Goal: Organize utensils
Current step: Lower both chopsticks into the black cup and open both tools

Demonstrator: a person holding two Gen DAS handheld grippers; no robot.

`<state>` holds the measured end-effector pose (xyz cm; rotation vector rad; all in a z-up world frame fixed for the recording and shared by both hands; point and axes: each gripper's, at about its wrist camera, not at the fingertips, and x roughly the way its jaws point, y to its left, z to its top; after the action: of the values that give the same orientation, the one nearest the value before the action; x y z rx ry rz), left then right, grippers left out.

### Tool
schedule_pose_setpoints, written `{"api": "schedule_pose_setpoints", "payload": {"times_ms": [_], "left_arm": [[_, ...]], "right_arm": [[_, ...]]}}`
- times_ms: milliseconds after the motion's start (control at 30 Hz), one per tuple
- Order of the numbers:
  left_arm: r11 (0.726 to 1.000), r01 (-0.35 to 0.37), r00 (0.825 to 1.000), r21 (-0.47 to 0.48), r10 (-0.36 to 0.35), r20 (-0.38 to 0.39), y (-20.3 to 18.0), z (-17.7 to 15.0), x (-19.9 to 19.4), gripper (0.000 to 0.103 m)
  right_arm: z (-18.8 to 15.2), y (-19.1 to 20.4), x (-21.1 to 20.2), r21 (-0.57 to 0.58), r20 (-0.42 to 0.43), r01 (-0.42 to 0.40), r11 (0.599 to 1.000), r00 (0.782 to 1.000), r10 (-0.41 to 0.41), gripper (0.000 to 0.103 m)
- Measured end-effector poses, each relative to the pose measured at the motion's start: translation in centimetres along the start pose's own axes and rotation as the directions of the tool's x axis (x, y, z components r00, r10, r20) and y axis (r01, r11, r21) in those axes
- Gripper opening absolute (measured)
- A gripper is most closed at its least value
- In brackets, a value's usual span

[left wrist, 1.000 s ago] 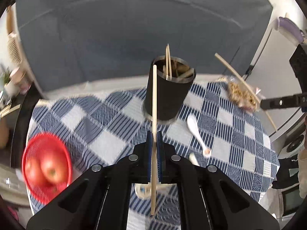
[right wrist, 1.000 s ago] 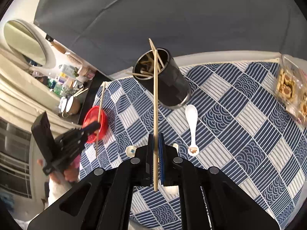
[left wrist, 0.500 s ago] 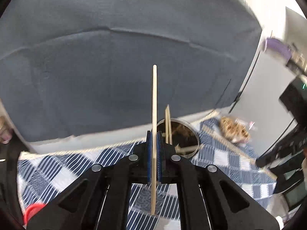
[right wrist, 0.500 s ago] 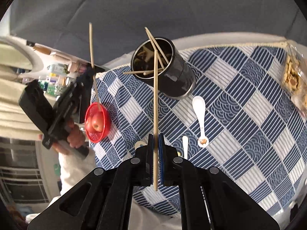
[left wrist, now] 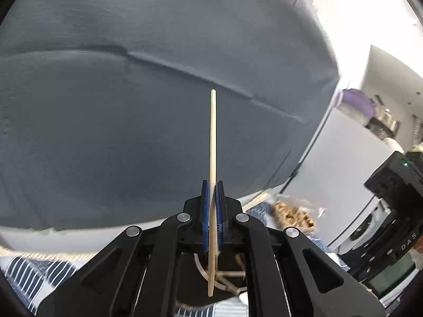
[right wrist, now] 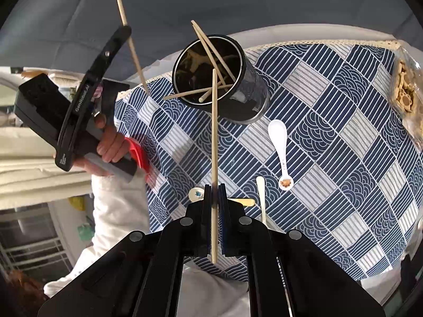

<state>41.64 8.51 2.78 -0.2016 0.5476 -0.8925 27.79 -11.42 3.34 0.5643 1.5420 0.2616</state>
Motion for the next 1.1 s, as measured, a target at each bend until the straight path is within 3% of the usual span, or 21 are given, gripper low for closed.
{"api": "schedule_pose_setpoints", "payload": {"times_ms": [167, 467, 967, 1100], "left_arm": [[0.998, 0.061, 0.998, -0.029, -0.06, 0.027, 0.6, -0.1, 2.2, 0.005], [0.993, 0.11, 0.994, -0.044, -0.111, -0.02, 0.9, -2.8, 4.4, 0.005], [0.995, 0.089, 0.99, 0.042, -0.084, -0.11, 0.6, -5.2, 2.5, 0.005], [0.995, 0.04, 0.99, 0.096, -0.027, -0.142, -0.1, -5.6, 2.2, 0.008]], "right_arm": [[0.4, -0.4, 0.4, 0.066, -0.004, -0.035, 0.997, 0.999, 0.035, 0.005], [1.4, -0.9, 1.4, 0.159, -0.013, -0.097, 0.982, 0.995, 0.1, 0.005], [4.8, -2.1, 1.8, 0.267, 0.015, -0.113, 0.957, 0.994, 0.113, 0.005], [5.5, -2.2, 1.4, 0.303, 0.048, -0.133, 0.944, 0.991, 0.125, 0.005]]}}
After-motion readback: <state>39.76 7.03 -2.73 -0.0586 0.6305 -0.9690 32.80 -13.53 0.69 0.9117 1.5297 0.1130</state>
